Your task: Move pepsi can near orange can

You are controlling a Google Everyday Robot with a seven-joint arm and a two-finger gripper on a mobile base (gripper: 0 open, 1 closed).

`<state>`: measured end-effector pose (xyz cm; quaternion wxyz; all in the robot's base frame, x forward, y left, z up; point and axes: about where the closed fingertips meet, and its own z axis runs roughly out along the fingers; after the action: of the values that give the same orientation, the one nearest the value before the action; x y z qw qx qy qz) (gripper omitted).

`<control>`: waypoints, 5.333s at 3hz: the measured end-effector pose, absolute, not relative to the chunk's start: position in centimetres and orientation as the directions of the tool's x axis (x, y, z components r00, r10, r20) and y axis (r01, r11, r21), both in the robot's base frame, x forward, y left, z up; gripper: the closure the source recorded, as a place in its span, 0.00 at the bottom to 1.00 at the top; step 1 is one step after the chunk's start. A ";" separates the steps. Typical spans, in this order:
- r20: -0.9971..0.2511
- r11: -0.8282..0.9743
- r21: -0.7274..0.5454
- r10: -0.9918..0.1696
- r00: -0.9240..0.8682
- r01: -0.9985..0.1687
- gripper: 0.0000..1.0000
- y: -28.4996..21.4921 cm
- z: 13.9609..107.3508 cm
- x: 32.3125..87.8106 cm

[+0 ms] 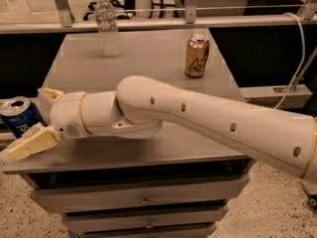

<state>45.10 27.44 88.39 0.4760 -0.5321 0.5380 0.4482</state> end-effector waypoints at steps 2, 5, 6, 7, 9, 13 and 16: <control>-0.993 0.095 0.024 -0.110 -0.035 -0.995 0.73 26.8 88.4 45.6; -0.997 0.283 -0.002 -0.076 -0.021 -0.959 1.00 15.6 91.1 49.8; -0.990 0.381 -0.057 -0.139 0.004 -0.923 1.00 10.9 91.8 50.7; -0.978 0.492 -0.140 -0.202 0.043 -0.859 1.00 3.3 93.3 52.2; -0.960 0.614 -0.246 -0.259 0.103 -0.750 1.00 -7.4 95.7 56.3; -0.975 0.779 -0.170 -0.223 -0.014 -0.603 1.00 -18.0 90.5 62.8; -0.995 0.794 -0.074 -0.098 -0.008 -0.603 0.75 -18.1 88.8 66.5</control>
Offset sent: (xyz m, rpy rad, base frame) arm 0.0121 -0.0109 -0.0038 0.0445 0.0739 -0.0950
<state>66.53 -18.10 88.84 0.6561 -0.2565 0.6832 0.1924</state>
